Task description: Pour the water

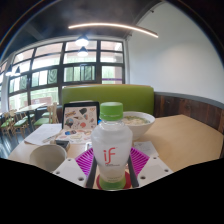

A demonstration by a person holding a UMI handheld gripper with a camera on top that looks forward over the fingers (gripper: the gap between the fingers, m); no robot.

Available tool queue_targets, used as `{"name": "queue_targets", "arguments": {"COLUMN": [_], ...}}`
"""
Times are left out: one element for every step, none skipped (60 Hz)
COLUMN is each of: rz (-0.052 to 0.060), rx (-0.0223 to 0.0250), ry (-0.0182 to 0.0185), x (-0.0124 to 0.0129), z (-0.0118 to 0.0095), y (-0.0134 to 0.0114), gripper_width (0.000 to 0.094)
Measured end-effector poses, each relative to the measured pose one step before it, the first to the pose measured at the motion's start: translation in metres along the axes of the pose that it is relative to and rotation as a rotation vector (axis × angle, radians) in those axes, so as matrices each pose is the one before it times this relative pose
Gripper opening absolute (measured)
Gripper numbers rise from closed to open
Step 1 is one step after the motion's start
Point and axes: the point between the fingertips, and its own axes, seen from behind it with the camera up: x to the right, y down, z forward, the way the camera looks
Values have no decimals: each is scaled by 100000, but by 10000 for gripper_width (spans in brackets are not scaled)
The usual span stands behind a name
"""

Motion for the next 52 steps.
{"name": "queue_targets", "arguments": {"rz": [256, 342, 517, 724, 852, 701, 576, 555, 416, 57, -144, -401, -315, -137, 87, 293, 273, 235, -124, -325, -467, -525, -524, -510, -559, -323, -371, -506, -594, -504, -367, -382, -358, -340, -210, -93, -70, -34, -36, 146, -106, -239, -345, -304, -107, 111, 279, 399, 470, 507, 405, 253], "rx": [-1529, -1377, -1293, -677, -340, -242, -63, 19, -6, -370, -282, -333, -96, -44, -147, -122, 7, 35, 133, 209, 356, 477, 393, 242, 161, 198, 155, 214, 330, 346, 408, 306, 243, 427, 608, 445, 148, 9, 76, 255, 452, 372, 335, 310, 292, 313, 273, 352, 345, 342, 158, 202], "ry": [594, 476, -246, -239, -113, -314, -289, 36, 92, -17, -67, -223, -257, -121, -71, -109, -153, -176, -350, -473, -551, -505, -348, -98, -22, 187, 156, -67, -268, -312, -661, 129, -179, -349, -275, -23, 87, 24, -77, -353, -74, -280, -521, -726, -754, -749, -729, -625, -573, -679, -509, -513], "x": [179, 174, -10, 142, 15, -106, -7, 49, 74, 38, 20, 178, -14, -4, 10, -60, -74, -335, -117, -215, -189, -229, -152, -125, 59, -306, -220, -159, -186, -206, 671, -307, -114, -141, -157, -55, -38, -41, -50, 161, -158, -104, -134, -196, -204, -211, -121, -127, -166, -168, -72, -80], "z": [-125, -140, -193, -132, -279, -823, -340, -370, -463, -520, -594, -500, -662, -784, -797, -844, -902, -1395, -921, -975, -1022, -1022, -1041, -1060, -910, -1209, -1208, -1116, -1039, -1041, 134, -1175, -882, -875, -837, -852, -788, -730, -716, -126, -1000, -611, -586, -558, -555, -522, -155, -436, -426, 207, -739, -351], "y": [253, 193, 181, 127, 1, -150, -85, -132, -120, -19, -44, -152, 6, -11, 10, 12, -16, -112, -58, -72, -131, -141, -100, -78, -122, -59, -17, -44, -78, -68, 117, 82, 61, 31, 16, 36, 82, 122, 124, 51, 178, 98, 18, 61, 60, 18, -71, 5, -11, 123, -8, -7], "gripper_width": [541, 577, 626, 689, 753, 824, 858, 845, 828, 814, 807, 808, 809, 810, 813, 815, 818, 819, 821, 820, 820, 821, 822, 823, 820, 820, 820, 819, 823, 823, 819, 820, 821, 821, 821, 821, 820, 817, 816, 817, 818, 818, 816, 818, 818, 818, 819, 818, 817, 818, 817, 816]}}
